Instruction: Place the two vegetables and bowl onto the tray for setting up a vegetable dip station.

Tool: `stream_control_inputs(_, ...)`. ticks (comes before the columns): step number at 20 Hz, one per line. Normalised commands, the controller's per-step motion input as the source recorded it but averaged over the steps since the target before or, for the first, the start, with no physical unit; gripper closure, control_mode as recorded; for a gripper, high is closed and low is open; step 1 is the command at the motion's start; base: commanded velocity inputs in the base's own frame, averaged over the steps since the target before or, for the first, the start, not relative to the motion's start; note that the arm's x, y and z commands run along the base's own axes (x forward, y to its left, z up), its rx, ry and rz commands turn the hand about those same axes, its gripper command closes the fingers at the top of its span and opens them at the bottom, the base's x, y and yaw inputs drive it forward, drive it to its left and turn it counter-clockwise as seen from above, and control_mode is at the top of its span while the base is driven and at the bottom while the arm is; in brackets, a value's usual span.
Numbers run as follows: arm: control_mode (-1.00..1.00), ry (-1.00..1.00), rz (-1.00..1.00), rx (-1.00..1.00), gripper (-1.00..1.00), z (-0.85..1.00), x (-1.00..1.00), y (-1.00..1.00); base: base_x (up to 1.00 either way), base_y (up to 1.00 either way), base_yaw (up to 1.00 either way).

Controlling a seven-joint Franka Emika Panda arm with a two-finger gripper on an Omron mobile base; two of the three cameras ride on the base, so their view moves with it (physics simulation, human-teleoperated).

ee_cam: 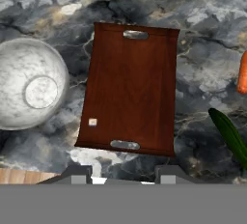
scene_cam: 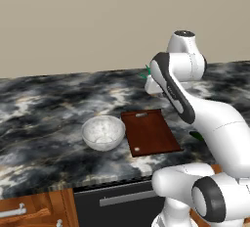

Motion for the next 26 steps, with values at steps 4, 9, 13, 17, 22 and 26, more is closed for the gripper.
stream_control_inputs(4, -1.00, 0.00, 0.00, 0.00, -1.00, 0.00, 0.00, -0.27, 0.00, 0.00, 0.00)
stream_control_inputs(9, -1.00, 0.00, 0.00, 0.00, -1.00, -0.14, 0.00, -0.65, 0.00, 0.00, 0.00)
stream_control_inputs(13, -1.00, 0.00, -0.01, -0.04, -1.00, -0.25, 0.05, -0.55, 0.00, 0.00, 0.00)
stream_control_inputs(17, -1.00, 0.00, -0.05, -0.05, -1.00, -0.26, 0.20, -0.49, 0.00, 0.00, 0.00)
stream_control_inputs(22, -1.00, 0.00, -0.09, -0.02, -1.00, -0.24, 0.22, -0.50, 0.00, 0.00, 0.00)
stream_control_inputs(26, -1.00, 0.00, -0.17, 0.00, -1.00, -0.30, 0.25, -0.54, 0.00, 0.00, 0.00)
